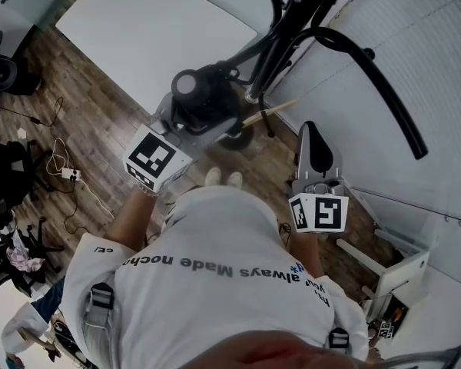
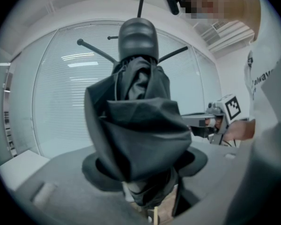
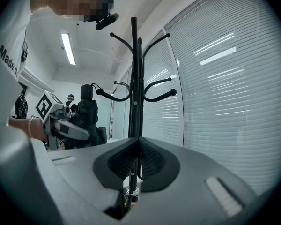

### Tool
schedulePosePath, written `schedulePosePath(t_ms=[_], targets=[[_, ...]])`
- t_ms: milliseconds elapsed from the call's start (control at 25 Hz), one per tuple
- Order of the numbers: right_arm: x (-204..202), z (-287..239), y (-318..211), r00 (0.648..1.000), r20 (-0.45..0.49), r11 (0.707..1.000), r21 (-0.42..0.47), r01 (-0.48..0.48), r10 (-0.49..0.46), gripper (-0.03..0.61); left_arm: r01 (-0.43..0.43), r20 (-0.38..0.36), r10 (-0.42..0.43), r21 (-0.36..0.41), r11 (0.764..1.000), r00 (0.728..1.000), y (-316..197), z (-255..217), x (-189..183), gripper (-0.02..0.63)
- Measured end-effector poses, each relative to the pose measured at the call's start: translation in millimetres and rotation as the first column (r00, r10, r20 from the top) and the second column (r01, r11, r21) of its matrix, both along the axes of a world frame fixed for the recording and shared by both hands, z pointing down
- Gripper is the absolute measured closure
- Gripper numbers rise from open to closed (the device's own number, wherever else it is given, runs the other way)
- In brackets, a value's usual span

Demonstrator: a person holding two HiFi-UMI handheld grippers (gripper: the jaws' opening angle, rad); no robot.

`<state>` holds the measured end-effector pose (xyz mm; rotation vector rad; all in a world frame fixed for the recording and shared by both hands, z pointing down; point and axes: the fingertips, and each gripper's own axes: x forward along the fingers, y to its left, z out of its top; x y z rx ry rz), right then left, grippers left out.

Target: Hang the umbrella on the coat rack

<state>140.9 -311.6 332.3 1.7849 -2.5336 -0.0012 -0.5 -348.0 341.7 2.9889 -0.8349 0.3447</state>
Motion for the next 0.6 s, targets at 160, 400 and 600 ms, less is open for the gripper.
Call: schedulePosePath(t_ms=[160,400,600], targets=[[2,0,-2,1.000,0.001,1.000,0.000,-0.002,0.002,0.577,0.008,0.009,-0.008,-0.013,1.000,1.000,-6,6,-1,0.319],[3,3,-7,1.000,-0.001,1.000,-0.005,-0.001,0.001,0.577,0.021,0.015,-0.021,-0.045,0.999,1.000,-12,19,-2,0.319],[2,3,-9,1.000,0.000,1.000,-0.006,0.001,-0.001,0.577,0.025,0.021,-0.024,-0.062,0.998,1.000,-18,24,-1,0.319]])
